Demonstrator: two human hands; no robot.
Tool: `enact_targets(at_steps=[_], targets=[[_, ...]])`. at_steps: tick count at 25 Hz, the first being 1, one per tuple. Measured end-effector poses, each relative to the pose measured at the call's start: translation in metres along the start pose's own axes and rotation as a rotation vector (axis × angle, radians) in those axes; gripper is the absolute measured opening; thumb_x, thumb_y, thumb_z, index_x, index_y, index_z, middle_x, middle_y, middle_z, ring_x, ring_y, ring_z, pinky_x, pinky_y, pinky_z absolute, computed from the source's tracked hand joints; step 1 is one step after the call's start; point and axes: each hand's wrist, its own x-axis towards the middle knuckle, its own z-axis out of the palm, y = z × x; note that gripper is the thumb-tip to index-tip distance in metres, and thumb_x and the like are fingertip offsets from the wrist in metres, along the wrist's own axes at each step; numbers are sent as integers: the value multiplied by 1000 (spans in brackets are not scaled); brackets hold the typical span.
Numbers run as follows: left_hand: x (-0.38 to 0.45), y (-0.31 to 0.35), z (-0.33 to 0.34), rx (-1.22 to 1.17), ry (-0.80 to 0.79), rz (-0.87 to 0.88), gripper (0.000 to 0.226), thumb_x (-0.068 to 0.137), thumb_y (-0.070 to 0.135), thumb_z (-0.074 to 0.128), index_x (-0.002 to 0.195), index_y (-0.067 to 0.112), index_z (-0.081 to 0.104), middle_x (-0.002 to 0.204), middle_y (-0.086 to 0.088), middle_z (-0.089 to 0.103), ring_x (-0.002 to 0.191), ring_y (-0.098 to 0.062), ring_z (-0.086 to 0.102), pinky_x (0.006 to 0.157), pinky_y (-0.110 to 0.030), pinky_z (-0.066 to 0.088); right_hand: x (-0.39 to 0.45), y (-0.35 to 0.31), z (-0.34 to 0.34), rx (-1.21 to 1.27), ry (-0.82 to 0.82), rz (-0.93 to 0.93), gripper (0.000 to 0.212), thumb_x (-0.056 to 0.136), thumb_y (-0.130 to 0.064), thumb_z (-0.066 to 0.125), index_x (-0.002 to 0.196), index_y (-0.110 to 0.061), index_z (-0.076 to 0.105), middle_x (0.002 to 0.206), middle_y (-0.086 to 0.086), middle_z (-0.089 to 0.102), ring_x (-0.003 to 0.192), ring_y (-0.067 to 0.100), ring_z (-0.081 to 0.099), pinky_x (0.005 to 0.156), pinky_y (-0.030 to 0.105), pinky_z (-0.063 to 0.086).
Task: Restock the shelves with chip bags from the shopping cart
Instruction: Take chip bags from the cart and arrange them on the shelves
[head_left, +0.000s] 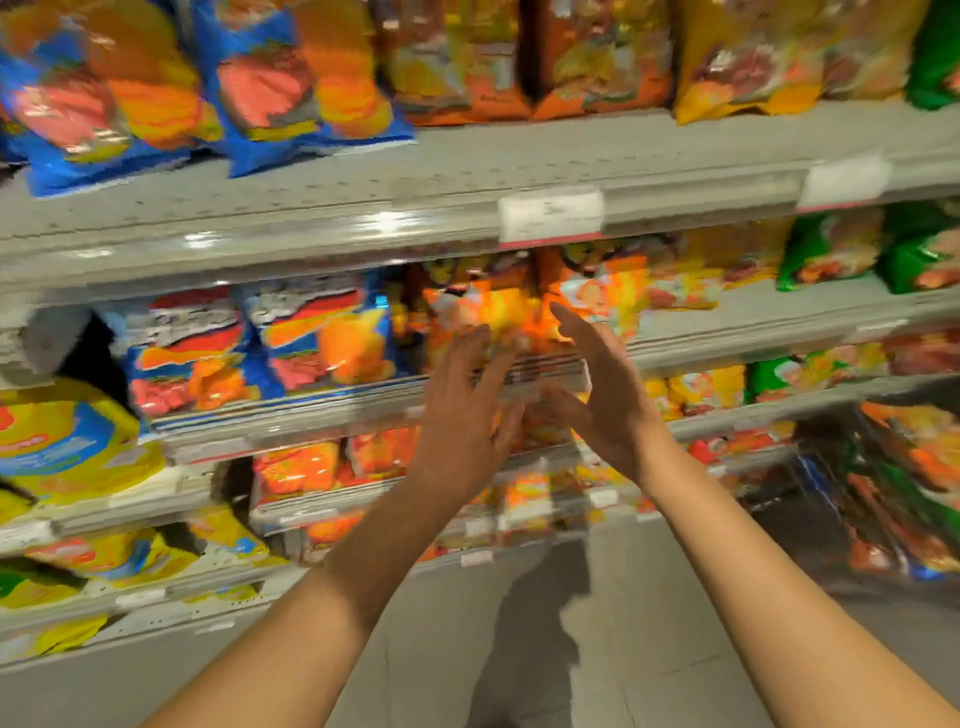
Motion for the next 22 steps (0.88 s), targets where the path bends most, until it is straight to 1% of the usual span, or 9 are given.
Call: enact_targets(at_steps=[3, 6, 8, 12, 14, 16, 18, 20, 22], targets=[[40, 77, 74, -104, -73, 25, 56, 89, 15, 65, 143, 10, 52, 146, -23, 45, 137, -42, 42, 111, -54, 40, -45, 73, -94, -68, 105, 144, 75, 90, -10, 74, 154, -13, 37, 134, 14, 54, 129, 32, 51, 107, 46, 42], [74, 153, 154, -196, -157, 114, 55, 86, 9, 69, 139, 5, 55, 142, -22, 50, 135, -38, 44, 108, -52, 42, -100, 142, -186, -105, 188, 346, 73, 94, -17, 70, 156, -20, 31, 145, 9, 47, 137, 24, 44, 113, 34, 36], [91, 202, 201, -262, -282, 108, 55, 89, 10, 67, 141, 3, 52, 144, -23, 46, 135, -41, 43, 109, -55, 40, -137, 177, -239, -134, 239, 441, 71, 95, -19, 69, 156, -20, 33, 145, 5, 47, 131, 19, 46, 110, 28, 37], [123, 295, 290, -305, -458, 201, 51, 93, 12, 55, 143, 0, 49, 146, -25, 46, 136, -44, 43, 114, -50, 36, -202, 236, -325, -154, 365, 634, 71, 92, -6, 69, 153, -19, 35, 146, 2, 46, 137, 22, 46, 113, 42, 39], [134, 330, 328, -344, -531, 222, 56, 92, 8, 60, 147, 5, 47, 149, -22, 45, 138, -40, 43, 114, -49, 37, -227, 261, -352, -157, 433, 752, 72, 91, -4, 70, 153, -15, 36, 145, 4, 47, 134, 18, 47, 110, 29, 39], [144, 354, 369, -378, -592, 310, 58, 92, 11, 62, 148, 5, 47, 148, -22, 45, 129, -42, 52, 109, -51, 42, -246, 287, -374, -164, 495, 835, 71, 90, -5, 72, 152, -13, 39, 145, 10, 49, 129, 17, 50, 98, 12, 39], [156, 373, 410, -401, -652, 331, 58, 93, 15, 66, 147, 6, 48, 147, -19, 46, 124, -40, 55, 109, -49, 42, -259, 311, -389, -142, 524, 911, 70, 90, -7, 72, 152, -13, 40, 144, 14, 51, 130, 21, 52, 97, 20, 45], [175, 391, 453, -412, -704, 324, 59, 93, 17, 67, 148, 10, 48, 150, -14, 43, 137, -34, 43, 117, -41, 32, -265, 337, -403, -108, 543, 993, 70, 91, -11, 73, 152, -12, 39, 141, 13, 52, 130, 24, 52, 106, 39, 46], [203, 406, 500, -426, -760, 337, 58, 93, 19, 67, 147, 15, 48, 153, -11, 40, 144, -30, 33, 119, -34, 22, -264, 366, -420, -93, 576, 1043, 69, 92, -14, 72, 152, -15, 39, 135, 10, 52, 125, 21, 54, 105, 36, 45]])
